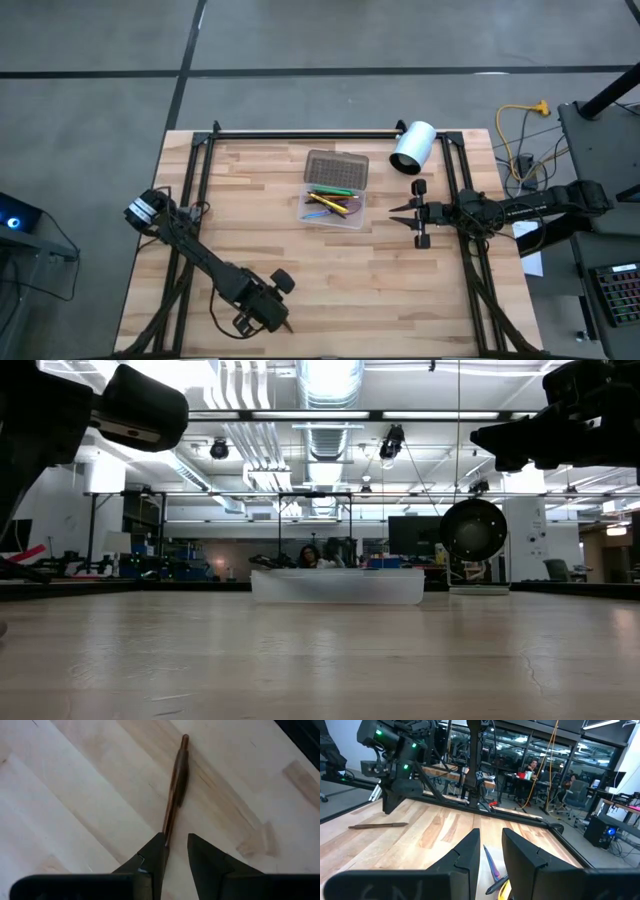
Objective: Pick & place school supplies into a supply box
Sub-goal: Put the brown pen into the supply box
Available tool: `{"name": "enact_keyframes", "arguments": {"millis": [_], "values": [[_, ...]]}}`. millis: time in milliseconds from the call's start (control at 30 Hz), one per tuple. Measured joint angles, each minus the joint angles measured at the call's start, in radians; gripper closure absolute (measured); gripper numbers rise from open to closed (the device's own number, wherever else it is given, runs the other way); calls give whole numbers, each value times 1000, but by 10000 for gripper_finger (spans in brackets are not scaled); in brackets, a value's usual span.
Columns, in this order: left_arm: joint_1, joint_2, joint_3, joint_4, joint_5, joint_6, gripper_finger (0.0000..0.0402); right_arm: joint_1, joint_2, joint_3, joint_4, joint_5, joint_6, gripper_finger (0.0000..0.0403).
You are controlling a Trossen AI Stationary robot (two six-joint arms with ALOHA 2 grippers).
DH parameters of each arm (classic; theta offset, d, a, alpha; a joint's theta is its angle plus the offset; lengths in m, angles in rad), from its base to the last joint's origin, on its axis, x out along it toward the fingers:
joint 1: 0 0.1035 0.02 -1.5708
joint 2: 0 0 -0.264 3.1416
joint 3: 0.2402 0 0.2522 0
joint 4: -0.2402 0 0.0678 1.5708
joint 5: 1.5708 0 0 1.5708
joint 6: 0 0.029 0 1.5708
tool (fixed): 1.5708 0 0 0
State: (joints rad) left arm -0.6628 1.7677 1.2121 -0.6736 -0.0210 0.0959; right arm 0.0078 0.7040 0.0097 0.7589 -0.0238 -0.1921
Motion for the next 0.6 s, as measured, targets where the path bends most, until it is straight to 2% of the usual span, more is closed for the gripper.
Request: {"name": "enact_keyframes", "arguments": {"millis": [267, 600], "values": [[0, -1, 0, -74, -15, 26, 332, 0, 0, 0, 0, 0, 1, 330], [1, -1, 0, -85, -15, 26, 332, 0, 0, 0, 0, 0, 0, 330]]}}
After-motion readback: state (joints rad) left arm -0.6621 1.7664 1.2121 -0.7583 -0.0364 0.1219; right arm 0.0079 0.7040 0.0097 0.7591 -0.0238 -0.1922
